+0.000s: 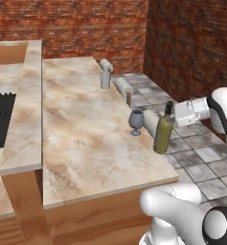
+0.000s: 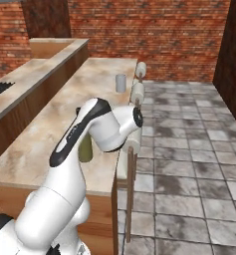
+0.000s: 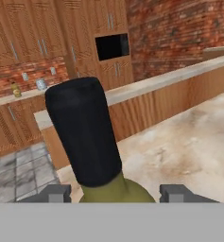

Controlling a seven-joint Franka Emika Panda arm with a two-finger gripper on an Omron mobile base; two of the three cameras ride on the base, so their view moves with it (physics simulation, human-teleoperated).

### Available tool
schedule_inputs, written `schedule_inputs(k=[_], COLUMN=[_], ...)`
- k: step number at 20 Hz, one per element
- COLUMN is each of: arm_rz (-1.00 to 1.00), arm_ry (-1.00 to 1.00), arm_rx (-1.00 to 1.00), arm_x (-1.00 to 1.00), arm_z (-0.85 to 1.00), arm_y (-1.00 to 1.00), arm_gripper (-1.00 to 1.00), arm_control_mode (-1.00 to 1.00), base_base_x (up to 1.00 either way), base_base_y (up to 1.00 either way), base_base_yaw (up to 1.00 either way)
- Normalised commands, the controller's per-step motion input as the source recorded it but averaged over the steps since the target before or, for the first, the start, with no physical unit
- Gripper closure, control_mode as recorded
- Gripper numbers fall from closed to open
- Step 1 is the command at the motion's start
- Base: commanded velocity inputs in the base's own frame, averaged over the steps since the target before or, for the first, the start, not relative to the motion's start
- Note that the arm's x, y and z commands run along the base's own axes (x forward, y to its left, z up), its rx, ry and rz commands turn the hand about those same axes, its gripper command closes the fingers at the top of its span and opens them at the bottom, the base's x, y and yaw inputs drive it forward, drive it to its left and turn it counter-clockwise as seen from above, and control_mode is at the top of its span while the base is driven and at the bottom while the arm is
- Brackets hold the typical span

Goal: There is a wine glass and glass cup on the dining counter. Place the wine bottle next to the wine glass and the juice bottle next to the glass cup.

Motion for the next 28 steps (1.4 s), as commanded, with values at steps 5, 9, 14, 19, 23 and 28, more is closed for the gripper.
schedule_inputs(k=[5,9,14,19,23,28], arm_rz=[0.03,0.04,0.04,0.05,0.03,0.03], arm_ry=[0.09,0.01,-0.01,0.00,0.00,0.00], arm_rx=[0.00,0.00,0.00,0.00,0.00,0.00], arm_x=[0.40,0.27,0.23,0.28,0.32,0.27], arm_z=[-0.07,-0.13,-0.20,-0.19,-0.17,-0.10], arm_y=[-0.03,-0.05,-0.02,0.00,-0.01,-0.04], arm_gripper=[1.00,1.00,1.00,1.00,1.00,1.00], arm_control_mode=[-1.00,-1.00,-1.00,-1.00,-1.00,-1.00], base_base_x=[0.00,0.00,0.00,0.00,0.00,0.00], base_base_y=[0.00,0.00,0.00,0.00,0.00,0.00], base_base_yaw=[0.00,0.00,0.00,0.00,0.00,0.00])
